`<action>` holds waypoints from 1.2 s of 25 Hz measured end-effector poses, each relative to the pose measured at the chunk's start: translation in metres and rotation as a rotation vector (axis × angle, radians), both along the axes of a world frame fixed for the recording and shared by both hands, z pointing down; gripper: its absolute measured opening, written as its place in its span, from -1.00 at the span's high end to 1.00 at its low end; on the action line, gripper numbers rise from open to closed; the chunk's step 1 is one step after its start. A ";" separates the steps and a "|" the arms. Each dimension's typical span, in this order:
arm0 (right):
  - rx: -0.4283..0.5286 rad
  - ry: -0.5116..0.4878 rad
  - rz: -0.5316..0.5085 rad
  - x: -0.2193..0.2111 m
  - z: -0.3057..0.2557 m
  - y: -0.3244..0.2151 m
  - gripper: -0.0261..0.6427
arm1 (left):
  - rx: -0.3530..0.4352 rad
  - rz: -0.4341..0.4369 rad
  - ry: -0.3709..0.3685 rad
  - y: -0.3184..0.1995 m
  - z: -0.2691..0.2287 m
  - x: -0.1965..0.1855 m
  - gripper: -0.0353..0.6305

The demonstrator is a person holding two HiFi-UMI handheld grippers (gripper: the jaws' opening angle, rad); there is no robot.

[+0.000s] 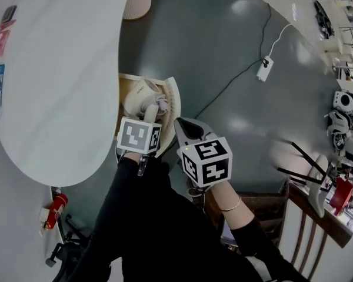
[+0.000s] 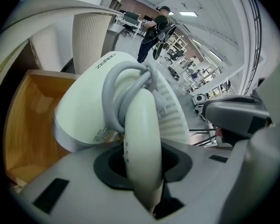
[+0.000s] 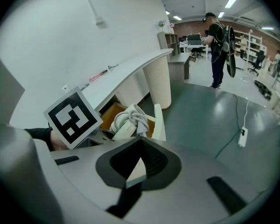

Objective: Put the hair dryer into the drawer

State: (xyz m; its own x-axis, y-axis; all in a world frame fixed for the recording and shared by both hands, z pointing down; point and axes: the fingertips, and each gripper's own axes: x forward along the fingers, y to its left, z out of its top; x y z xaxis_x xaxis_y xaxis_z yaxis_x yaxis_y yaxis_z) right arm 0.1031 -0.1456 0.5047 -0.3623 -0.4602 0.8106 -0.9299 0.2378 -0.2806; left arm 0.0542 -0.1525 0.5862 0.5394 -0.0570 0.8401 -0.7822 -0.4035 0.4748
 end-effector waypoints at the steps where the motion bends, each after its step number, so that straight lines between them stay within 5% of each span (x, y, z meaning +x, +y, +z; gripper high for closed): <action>1: -0.010 0.003 -0.011 -0.002 0.002 -0.001 0.92 | 0.001 0.000 -0.006 -0.001 0.002 0.000 0.56; 30: -0.138 0.063 -0.171 -0.039 0.034 -0.015 0.92 | -0.154 -0.070 -0.031 0.006 0.046 -0.016 0.55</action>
